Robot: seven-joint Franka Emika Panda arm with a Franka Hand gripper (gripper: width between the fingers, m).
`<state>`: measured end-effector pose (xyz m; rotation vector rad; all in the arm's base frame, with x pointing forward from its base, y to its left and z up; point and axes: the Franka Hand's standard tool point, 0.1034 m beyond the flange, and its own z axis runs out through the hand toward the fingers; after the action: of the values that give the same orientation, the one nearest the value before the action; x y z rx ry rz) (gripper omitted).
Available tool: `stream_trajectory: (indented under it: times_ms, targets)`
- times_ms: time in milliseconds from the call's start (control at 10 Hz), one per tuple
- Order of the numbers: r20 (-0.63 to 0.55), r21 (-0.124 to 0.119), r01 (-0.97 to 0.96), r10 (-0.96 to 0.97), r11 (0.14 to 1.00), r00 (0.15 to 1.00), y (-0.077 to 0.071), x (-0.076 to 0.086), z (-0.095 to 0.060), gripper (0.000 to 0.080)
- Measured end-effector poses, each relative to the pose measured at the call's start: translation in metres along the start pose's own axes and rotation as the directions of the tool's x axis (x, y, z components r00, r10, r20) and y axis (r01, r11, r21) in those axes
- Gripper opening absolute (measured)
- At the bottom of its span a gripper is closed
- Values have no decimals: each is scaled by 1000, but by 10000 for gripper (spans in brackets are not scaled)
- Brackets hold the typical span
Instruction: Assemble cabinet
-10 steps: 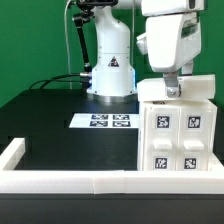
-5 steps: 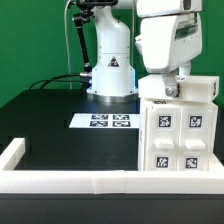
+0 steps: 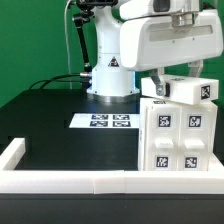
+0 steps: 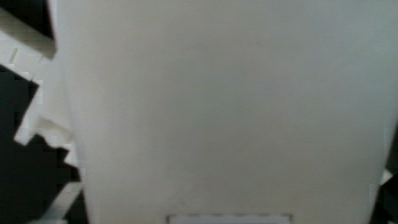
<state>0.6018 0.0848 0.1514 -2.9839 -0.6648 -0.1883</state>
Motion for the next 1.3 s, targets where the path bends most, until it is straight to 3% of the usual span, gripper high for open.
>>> stream_trajectory:
  times_ms: [500,800,1100,1300]
  targets:
    - [-12,1,-328,328,945,945,1,1,0,543]
    - [-14,7,-521,521,854,854,1,1,0,543]
    - [-36,23,-778,778,628,627,-6,-2,-2,543]
    - [-56,56,-892,894,448,445,-4,-2,0,543]
